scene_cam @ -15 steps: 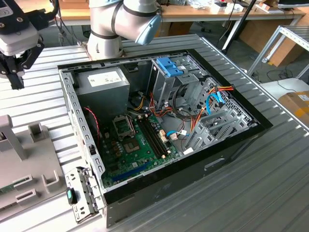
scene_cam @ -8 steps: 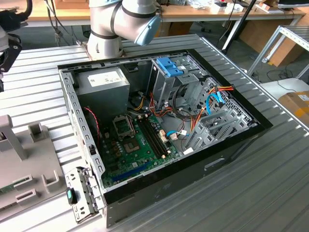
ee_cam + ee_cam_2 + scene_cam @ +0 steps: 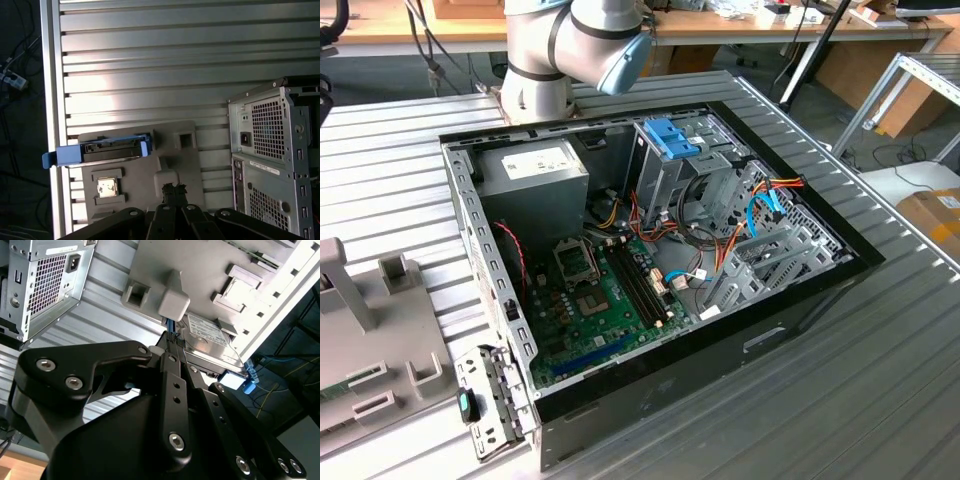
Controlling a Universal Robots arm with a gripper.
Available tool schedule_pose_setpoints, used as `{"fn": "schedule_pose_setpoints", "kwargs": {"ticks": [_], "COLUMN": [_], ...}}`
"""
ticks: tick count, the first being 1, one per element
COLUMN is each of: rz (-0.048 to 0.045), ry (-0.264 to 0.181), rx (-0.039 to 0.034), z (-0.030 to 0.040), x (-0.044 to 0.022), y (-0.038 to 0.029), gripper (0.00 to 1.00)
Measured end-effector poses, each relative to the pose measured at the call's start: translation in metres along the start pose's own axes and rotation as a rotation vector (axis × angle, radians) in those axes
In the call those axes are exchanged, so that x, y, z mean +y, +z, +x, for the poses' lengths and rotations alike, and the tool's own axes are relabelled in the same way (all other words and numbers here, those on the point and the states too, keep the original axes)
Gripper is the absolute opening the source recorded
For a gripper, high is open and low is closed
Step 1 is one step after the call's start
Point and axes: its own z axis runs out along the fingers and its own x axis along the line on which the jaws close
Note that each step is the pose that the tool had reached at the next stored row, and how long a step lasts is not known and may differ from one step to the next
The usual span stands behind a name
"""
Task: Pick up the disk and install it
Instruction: 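Reach for the disk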
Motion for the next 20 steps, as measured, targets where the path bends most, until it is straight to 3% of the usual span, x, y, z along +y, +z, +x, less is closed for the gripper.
{"fn": "schedule_pose_setpoints", "kwargs": {"ticks": [12,15,16,20], "rz": [0.0,0.0,-0.0001,0.0], "ry": [0.0,0.0,0.0,0.0], "rx": [0.0,0.0,-0.0001,-0.0001], "z": [0.0007,0.0109,0.024,0.0436], "x": [0.0,-0.0008,-0.0018,-0.0031], "y": [0.0,-0.0001,0.0,-0.0002], "gripper": [0.11,0.11,0.11,0.11]}}
